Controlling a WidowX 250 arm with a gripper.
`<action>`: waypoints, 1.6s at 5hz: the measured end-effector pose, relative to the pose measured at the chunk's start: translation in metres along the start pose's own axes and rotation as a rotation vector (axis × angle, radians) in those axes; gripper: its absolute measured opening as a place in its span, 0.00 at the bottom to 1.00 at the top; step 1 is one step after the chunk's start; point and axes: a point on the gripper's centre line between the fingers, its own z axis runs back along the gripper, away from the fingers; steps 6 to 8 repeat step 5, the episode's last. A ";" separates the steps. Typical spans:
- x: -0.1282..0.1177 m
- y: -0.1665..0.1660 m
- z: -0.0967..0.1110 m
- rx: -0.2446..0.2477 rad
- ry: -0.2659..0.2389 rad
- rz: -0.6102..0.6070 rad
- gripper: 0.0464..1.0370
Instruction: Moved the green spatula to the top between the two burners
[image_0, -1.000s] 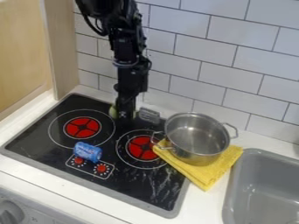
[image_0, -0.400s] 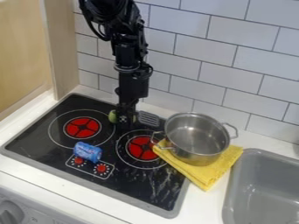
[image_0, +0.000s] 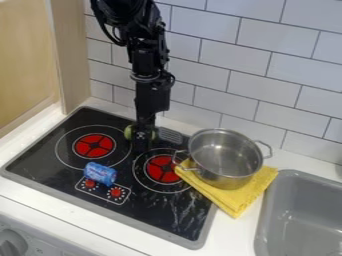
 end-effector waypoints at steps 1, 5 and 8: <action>0.002 0.001 0.024 0.056 -0.023 0.004 0.97; -0.002 -0.033 0.098 0.152 -0.082 0.028 0.96; -0.002 -0.033 0.098 0.152 -0.082 0.028 0.96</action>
